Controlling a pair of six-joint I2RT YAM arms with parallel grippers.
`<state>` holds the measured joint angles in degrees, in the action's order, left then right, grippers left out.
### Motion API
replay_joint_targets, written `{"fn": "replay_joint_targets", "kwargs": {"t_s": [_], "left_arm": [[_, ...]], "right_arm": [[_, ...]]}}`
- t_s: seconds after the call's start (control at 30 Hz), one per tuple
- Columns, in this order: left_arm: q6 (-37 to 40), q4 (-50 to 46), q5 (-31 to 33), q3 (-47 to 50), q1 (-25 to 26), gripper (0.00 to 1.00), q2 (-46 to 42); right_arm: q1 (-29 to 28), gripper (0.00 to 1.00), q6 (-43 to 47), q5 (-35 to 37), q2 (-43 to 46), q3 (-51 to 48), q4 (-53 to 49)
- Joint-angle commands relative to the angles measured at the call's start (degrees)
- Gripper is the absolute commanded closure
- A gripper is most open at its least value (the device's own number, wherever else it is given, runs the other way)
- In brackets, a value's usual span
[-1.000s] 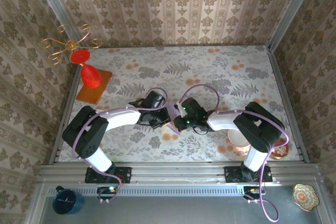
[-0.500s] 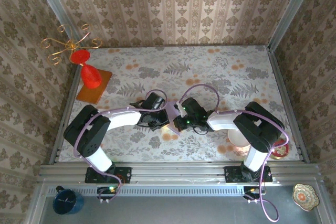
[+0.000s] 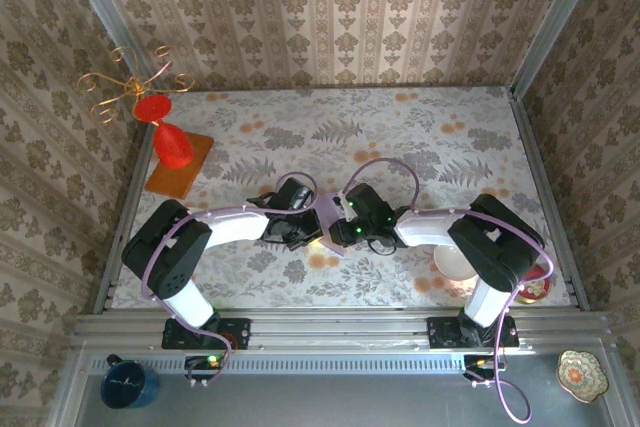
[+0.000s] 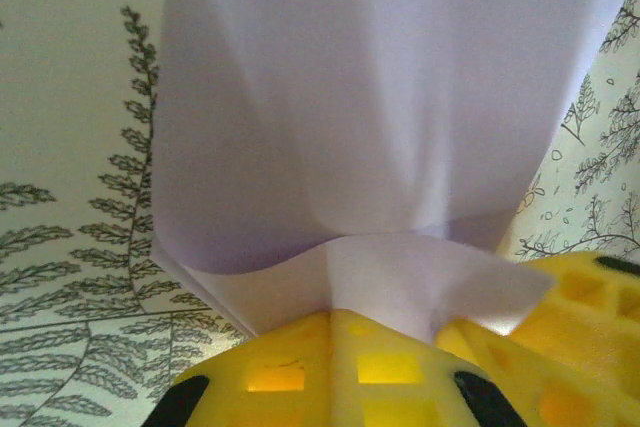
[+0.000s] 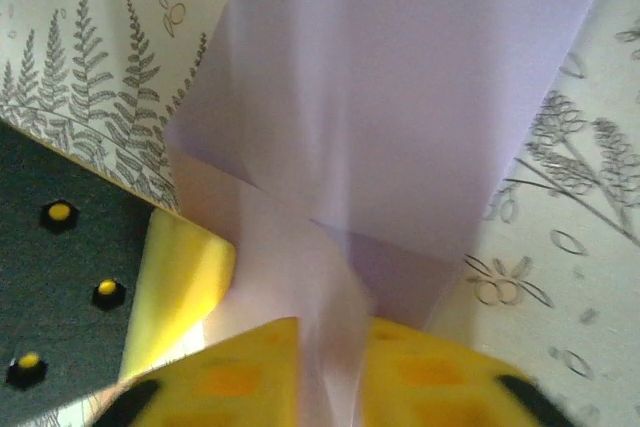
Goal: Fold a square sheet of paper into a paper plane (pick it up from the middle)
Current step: Third fold the triangle at the center of the table.
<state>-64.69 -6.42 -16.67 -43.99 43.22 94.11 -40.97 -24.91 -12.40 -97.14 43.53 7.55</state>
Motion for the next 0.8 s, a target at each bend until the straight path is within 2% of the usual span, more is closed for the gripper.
{"fn": "replay_joint_targets", "kwargs": {"t_s": [0.0,0.1,0.27,0.37,0.57,0.77], "left_arm": [[-1.75,-2.92,2.43,2.81,0.53,0.94,1.70],[-1.81,-2.25,2.43,2.85,0.50,0.95,1.70],[-1.09,-0.21,2.60,2.45,0.46,0.95,2.04],[0.37,0.51,2.60,1.08,0.22,0.95,2.74],[2.38,0.18,2.25,-0.75,-0.59,0.94,3.89],[2.02,-0.11,2.08,0.30,-0.54,0.94,2.78]], "right_arm": [[1.47,0.64,-3.93,1.03,5.61,2.27,-7.77],[2.93,0.58,-6.22,1.44,8.78,3.36,-12.49],[3.53,0.60,-7.88,-1.11,12.40,2.17,-14.55],[3.53,0.64,-9.15,-4.89,12.90,1.44,-14.07],[3.53,0.81,-10.46,-12.29,8.95,2.04,-13.35],[3.29,0.87,-10.87,-16.23,5.21,3.61,-13.43]]}}
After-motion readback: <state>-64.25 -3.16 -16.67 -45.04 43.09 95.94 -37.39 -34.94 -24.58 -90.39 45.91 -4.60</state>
